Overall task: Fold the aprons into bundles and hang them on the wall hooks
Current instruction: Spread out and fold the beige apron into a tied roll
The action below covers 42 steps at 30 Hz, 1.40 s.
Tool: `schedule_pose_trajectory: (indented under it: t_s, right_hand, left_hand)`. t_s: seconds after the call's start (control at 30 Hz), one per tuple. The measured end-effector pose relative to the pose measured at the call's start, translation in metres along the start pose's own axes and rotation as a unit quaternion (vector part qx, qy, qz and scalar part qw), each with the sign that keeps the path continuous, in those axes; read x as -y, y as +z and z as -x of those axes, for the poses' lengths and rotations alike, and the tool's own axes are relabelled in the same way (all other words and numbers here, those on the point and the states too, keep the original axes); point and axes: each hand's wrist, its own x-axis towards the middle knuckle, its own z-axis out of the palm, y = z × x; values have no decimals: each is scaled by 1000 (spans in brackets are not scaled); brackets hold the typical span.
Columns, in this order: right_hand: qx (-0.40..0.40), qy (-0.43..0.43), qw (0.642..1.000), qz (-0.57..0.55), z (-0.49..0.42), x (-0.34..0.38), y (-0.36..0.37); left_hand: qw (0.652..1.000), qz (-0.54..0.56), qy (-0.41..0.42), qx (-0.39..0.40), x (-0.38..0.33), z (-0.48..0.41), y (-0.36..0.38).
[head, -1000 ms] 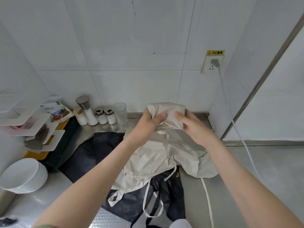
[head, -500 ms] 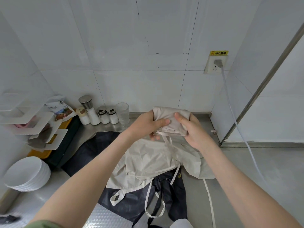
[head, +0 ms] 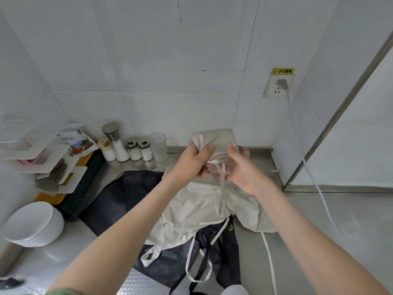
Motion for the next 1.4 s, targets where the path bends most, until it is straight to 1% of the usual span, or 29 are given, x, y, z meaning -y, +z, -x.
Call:
schedule_pose_trajectory:
  t_s: [0.03, 0.1, 0.13, 0.2, 0.27, 0.3, 0.37, 0.5, 0.6, 0.67, 0.7, 0.77, 0.8, 0.83, 0.9, 0.93, 1.0, 1.03, 1.1, 1.17, 1.2, 1.23, 1.3, 1.37, 1.4]
  right_hand:
    - [40, 22, 999, -1, 4, -2, 3]
    - [104, 29, 994, 32, 9, -5, 9]
    - [103, 25, 992, 62, 11, -5, 11]
    - [56, 5, 991, 121, 11, -4, 13]
    - [5, -41, 984, 173, 10, -1, 11]
    - [-5, -65, 977, 204, 8, 0, 10]
    - [-7, -95, 962, 257, 8, 0, 9]
    - [-18, -119, 956, 267, 6, 0, 2]
    - [-19, -133, 945, 297, 5, 0, -4]
    - [-14, -138, 926, 352, 5, 3, -6]
    - [-12, -137, 906, 399, 5, 5, -7]
    - [-16, -136, 855, 500, 6, 13, -9]
    - [-15, -136, 841, 523, 7, 17, -10]
    - [-6, -130, 843, 521, 8, 21, -11]
    - [19, -122, 860, 495, 10, 30, -14]
    - [26, -126, 859, 495, 10, 34, -16]
    - [29, -146, 839, 524, 7, 42, -20]
    - [27, -156, 835, 527, 5, 45, -23]
    - [30, -170, 841, 512, 2, 51, -27]
    - [29, -180, 845, 502, -2, 53, -30]
    - [27, -184, 850, 492, -5, 52, -30]
    - [31, -185, 863, 469, -5, 50, -30]
    - [42, -180, 902, 391, -5, 43, -24]
    - [25, -154, 937, 312, -4, 31, -11]
    - [4, -128, 949, 288, -3, 23, -3]
  left_hand:
    - [1000, 18, 17, -17, 2, -2, 1]
    - [998, 49, 29, -37, 4, -6, 3]
    - [997, 58, 23, -47, 5, -9, 4]
    - [996, 64, 6, -69, 7, -13, 2]
    - [995, 61, 6, -78, 11, -17, 0]
    - [995, 62, 5, -81, 13, -18, -1]
    - [994, 65, 0, -91, 15, -19, -2]
    - [990, 97, -16, -99, 15, -20, 4]
    - [985, 137, -22, -98, 12, -20, 4]
    - [987, 138, -22, -75, 9, -18, 3]
    - [989, 129, -27, -62, 8, -17, 1]
    - [994, 90, -50, -39, 6, -15, -5]
    - [996, 59, -61, -25, 7, -15, -10]
    - [997, 31, -69, -11, 8, -15, -15]
    - [996, -10, -84, 12, 8, -15, -25]
    - [995, -22, -89, 29, 8, -14, -29]
    - [992, -31, -93, 85, 6, -10, -34]
    - [988, -30, -99, 117, 4, -9, -35]
    - [978, -13, -117, 173, 1, -5, -38]
    - [963, 36, -134, 231, -2, -1, -41]
    - [955, 64, -138, 253, -3, 0, -43]
    - [950, 89, -139, 267, -5, 2, -44]
    - [947, 144, -138, 252, -7, 3, -42]
    - [951, 208, -124, 193, -9, 3, -37]
    - [952, 236, -111, 161, -8, 1, -35]
